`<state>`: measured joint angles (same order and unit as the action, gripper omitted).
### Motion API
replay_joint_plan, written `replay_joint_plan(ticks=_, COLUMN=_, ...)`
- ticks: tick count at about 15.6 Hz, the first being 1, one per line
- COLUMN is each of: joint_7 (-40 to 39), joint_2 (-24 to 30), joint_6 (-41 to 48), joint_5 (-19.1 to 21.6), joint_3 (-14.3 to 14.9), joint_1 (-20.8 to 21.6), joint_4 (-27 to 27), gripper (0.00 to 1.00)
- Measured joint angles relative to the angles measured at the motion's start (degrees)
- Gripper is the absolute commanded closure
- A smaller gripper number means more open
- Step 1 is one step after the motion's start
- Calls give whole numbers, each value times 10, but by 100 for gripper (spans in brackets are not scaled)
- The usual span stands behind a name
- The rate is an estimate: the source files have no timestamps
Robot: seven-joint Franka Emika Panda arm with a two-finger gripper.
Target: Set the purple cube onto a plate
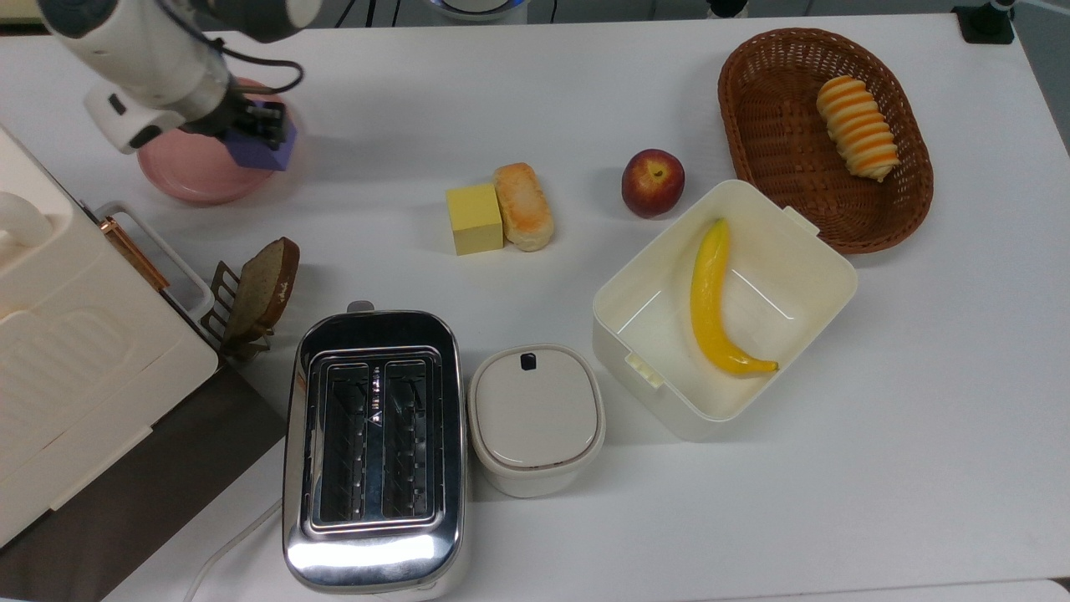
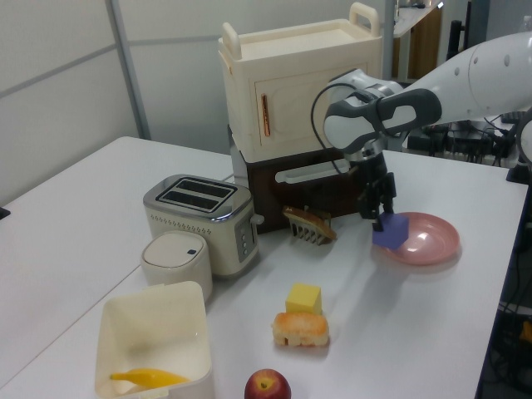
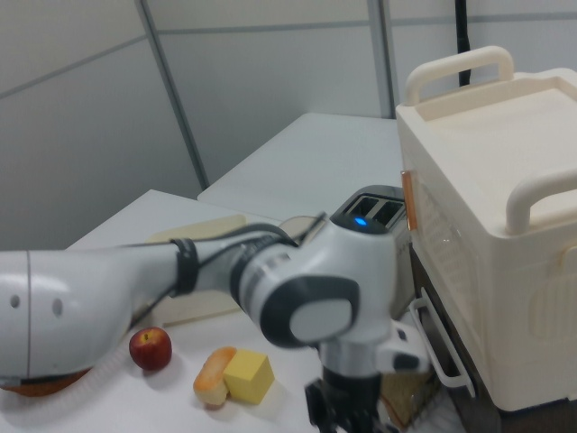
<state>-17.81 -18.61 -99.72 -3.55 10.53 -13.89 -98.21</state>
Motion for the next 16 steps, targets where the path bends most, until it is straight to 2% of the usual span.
replay_joint_plan(ticks=1, joint_7=-14, joint_2=-6, joint_6=-5, joint_5=0, joint_3=5, joint_1=-8, joint_4=-1, gripper=16)
replay_joint_plan(ticks=2, joint_7=-32, joint_2=-15, joint_6=-17, joint_5=0, joint_3=8, joint_1=-22, joint_4=-2, gripper=0)
replay_joint_plan(ticks=6, joint_7=-38, joint_2=-32, joint_6=-47, joint_5=0, joint_3=9, joint_1=-40, joint_4=-2, gripper=0)
replay_joint_plan(ticks=11, joint_7=-32, joint_2=-23, joint_6=-46, joint_5=8, joint_3=5, joint_1=-30, joint_4=3, gripper=0)
replay_joint_plan(ticks=13, joint_7=10, joint_2=-6, joint_6=-45, joint_5=15, joint_3=3, joint_1=0, joint_4=8, gripper=0)
replay_joint_plan(ticks=16, joint_7=86, joint_2=37, joint_6=-43, joint_5=15, joint_3=0, joint_1=77, joint_4=13, gripper=0)
